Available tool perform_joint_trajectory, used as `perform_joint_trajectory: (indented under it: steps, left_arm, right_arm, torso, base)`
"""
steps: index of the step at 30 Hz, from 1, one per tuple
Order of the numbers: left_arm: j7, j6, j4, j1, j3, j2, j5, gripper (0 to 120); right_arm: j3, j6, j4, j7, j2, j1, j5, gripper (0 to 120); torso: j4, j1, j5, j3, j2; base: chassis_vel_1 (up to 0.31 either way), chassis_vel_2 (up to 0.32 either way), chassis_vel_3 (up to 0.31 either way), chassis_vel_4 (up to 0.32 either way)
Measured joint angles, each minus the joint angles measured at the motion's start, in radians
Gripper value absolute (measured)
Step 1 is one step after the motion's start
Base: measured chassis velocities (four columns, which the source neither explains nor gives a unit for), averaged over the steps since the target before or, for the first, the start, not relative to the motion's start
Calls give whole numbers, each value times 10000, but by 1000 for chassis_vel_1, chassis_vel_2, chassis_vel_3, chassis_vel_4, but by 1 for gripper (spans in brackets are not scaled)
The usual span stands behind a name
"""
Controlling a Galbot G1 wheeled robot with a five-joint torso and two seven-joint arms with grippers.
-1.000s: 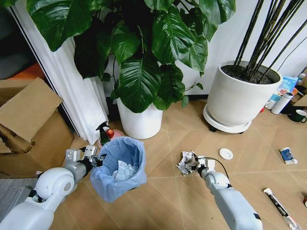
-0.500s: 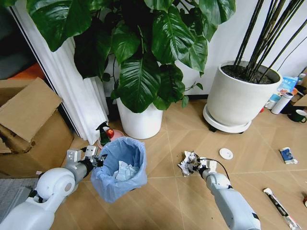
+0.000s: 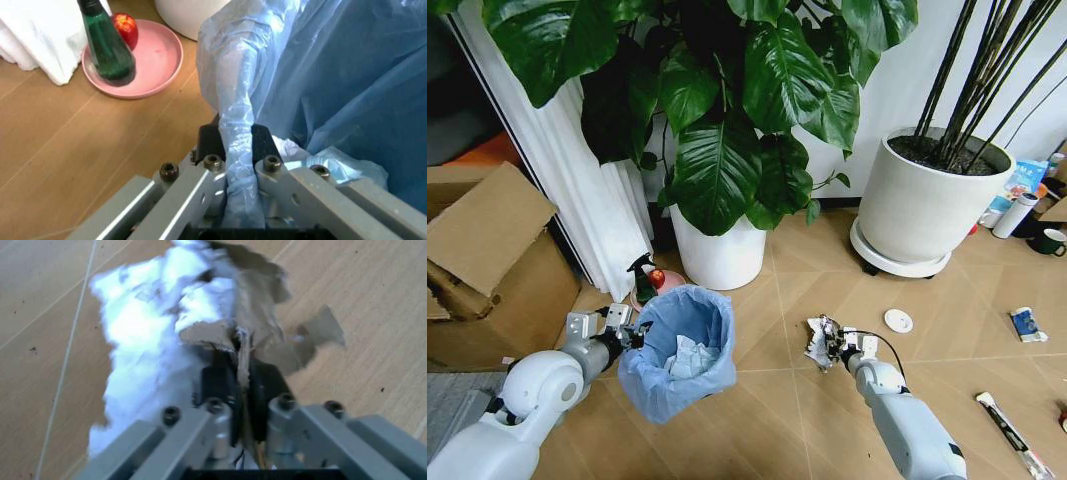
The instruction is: Pick up the trash bin and place the garbage on the floor into it.
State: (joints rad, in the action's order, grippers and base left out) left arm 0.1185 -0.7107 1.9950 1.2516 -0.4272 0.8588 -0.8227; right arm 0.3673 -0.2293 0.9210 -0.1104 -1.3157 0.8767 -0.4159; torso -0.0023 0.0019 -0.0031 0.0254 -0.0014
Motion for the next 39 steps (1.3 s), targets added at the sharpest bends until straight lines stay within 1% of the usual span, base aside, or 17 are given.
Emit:
perform_joint_trajectory:
  steps: [1, 8, 11, 12, 14, 16, 19, 20, 21, 23, 27, 28, 31, 32, 35, 36, 39]
  left_arm:
    - [-1, 0, 1, 5, -1, -1, 0, 0]
    - [-25, 14, 34, 39, -25, -24, 6, 0]
    - [-243, 52, 64, 76, -55, -52, 44, 0]
    - [-243, 52, 64, 76, -55, -52, 44, 0]
    - [-349, 108, 57, 81, -57, -53, 94, 0]
    - [-360, 115, 48, 79, -54, -43, 105, 0]
    - [-378, 125, 21, 62, -6, 42, 204, 0]
    - [-378, 125, 21, 62, -6, 42, 204, 0]
    - [-379, 126, 27, 76, -2, 43, 224, 0]
    - [-379, 126, 35, 87, -2, 35, 235, 0]
    - [-382, 129, 69, 131, -26, -55, 269, 0]
    - [-382, 129, 69, 131, -26, -55, 269, 0]
    - [-374, 122, 81, 102, -28, -99, 276, 0]
    - [-374, 122, 81, 102, -28, -99, 276, 0]
    - [-336, 77, 66, 1, 58, -95, 276, 0]
    - [-336, 77, 66, 1, 58, -95, 276, 0]
    - [-323, 55, 10, -104, 139, -73, 276, 0]
  right_arm:
    - [4, 1, 10, 30, -5, 4, 16, 0]
    - [63, -28, 289, 265, -32, 116, 39, 0]
    - [193, -91, 1074, 461, 25, 368, -19, 0]
    - [193, -91, 1074, 461, 25, 368, -19, 0]
    - [292, -277, 2131, 591, 168, 600, -325, 0]
    - [300, -297, 2381, 620, 201, 637, -408, 0]
    - [279, -429, 3896, 795, 434, 722, -810, 0]
    - [279, -429, 3896, 795, 434, 722, -810, 0]
    - [228, -533, 4498, 827, 538, 730, -1000, 0]
    - [195, -578, 4757, 836, 587, 734, -1094, 0]
    - [-109, -849, 6452, 951, 974, 738, -1741, 0]
    - [-109, -849, 6452, 951, 974, 738, -1741, 0]
    - [-653, -1257, 8437, 1145, 1627, 535, -2885, 0]
    - [-653, -1257, 8437, 1145, 1627, 535, -2885, 0]
    - [-1489, -1614, 9938, 1290, 2397, 138, -4127, 0]
    - [-1489, -1614, 9938, 1290, 2397, 138, -4127, 0]
    - [-2568, -1718, 10922, 1229, 2996, -169, -4418, 0]
  torso:
    - [0, 0, 0, 0, 0]
    - [0, 0, 0, 0, 0]
    - [0, 0, 3, 0, 0]
    - [0, 0, 3, 0, 0]
    - [-1, 0, -2, 0, 0]
    - [-2, 0, -2, 0, 0]
    - [0, 0, -3, 0, -1]
    - [0, 0, -3, 0, -1]
    - [0, 0, -3, 0, -1]
    - [0, 0, 0, 0, -2]
    - [1, 0, 0, 0, -1]
    - [1, 0, 0, 0, -1]
    - [0, 0, -3, 0, -1]
    - [0, 0, -3, 0, -1]
    - [0, 0, -2, -1, -1]
    - [0, 0, -2, -1, -1]
    - [1, 0, 0, 0, -1]
  base:
    - [0, 0, 0, 0]
    - [0, 0, 0, 0]
    - [0, 0, 0, 0]
    - [0, 0, 0, 0]
    - [0, 0, 0, 0]
    - [0, 0, 0, 0]
    - [0, 0, 0, 0]
    - [0, 0, 0, 0]
    - [0, 0, 0, 0]
    - [0, 0, 0, 0]
    - [0, 0, 0, 0]
    - [0, 0, 0, 0]
    - [0, 0, 0, 0]
    - [0, 0, 0, 0]
    - [0, 0, 0, 0]
    - [0, 0, 0, 0]
    - [0, 0, 0, 0]
